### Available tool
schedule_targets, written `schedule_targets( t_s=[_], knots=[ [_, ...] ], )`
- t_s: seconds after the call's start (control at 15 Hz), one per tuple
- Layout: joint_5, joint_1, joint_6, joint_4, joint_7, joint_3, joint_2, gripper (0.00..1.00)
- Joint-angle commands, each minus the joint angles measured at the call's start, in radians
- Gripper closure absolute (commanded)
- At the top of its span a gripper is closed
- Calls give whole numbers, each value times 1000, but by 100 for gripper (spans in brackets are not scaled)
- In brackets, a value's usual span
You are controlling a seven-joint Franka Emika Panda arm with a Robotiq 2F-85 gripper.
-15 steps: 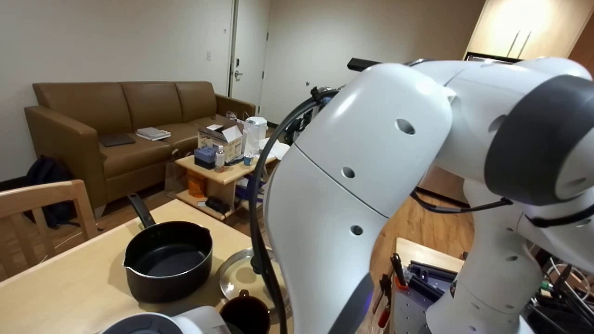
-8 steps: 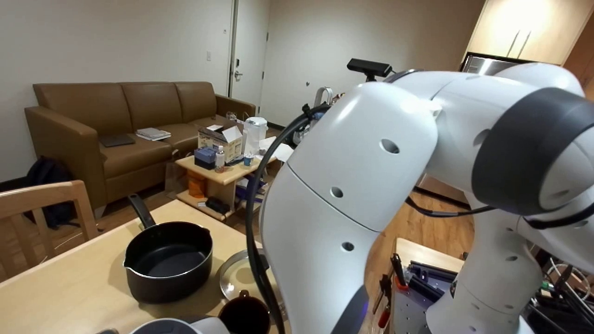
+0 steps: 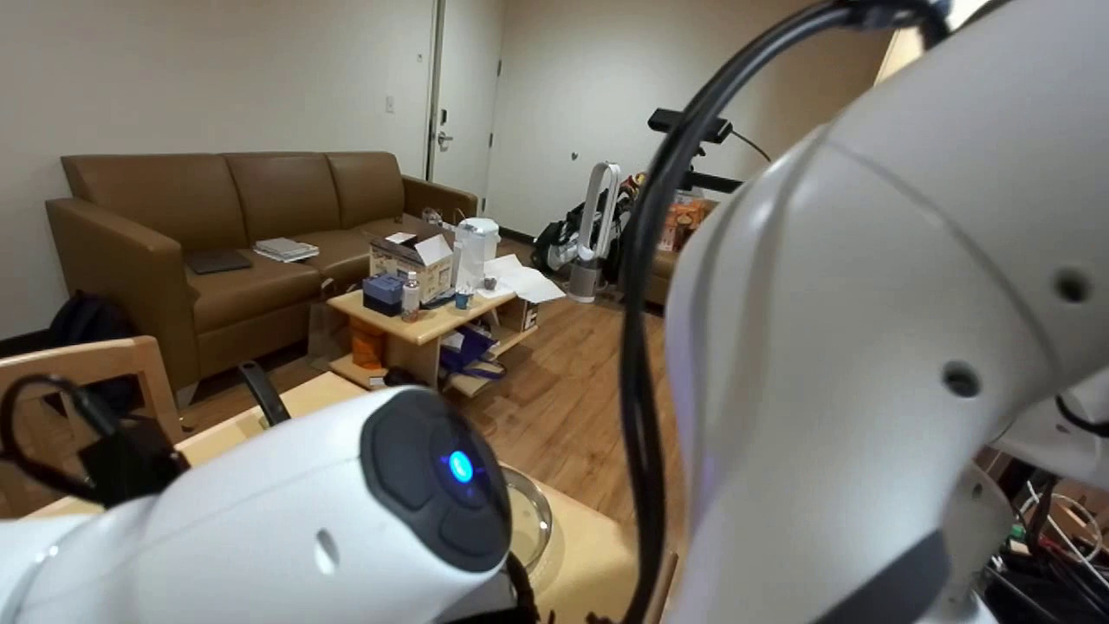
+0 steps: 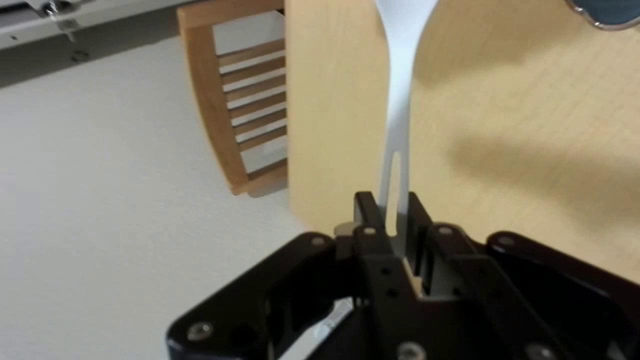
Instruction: Remove the spoon from the bowl and put it in the mug
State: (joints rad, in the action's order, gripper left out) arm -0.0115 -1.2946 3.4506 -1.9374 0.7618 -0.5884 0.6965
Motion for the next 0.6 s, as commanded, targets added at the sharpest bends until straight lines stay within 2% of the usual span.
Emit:
schedule_targets(
  t_s=[0.0, 0.07, 0.33, 0.4, 0.53],
  knots=[
    [-71, -74, 0, -31, 1, -63, -14, 96],
    [-90, -116, -2, -48, 1, -94, -22, 85],
    [-88, -93, -2, -41, 0, -74, -13, 85],
    [-21, -30, 1, -21, -64, -22, -22, 96],
    [11, 41, 3, 9, -125, 58, -63, 96]
  ],
)
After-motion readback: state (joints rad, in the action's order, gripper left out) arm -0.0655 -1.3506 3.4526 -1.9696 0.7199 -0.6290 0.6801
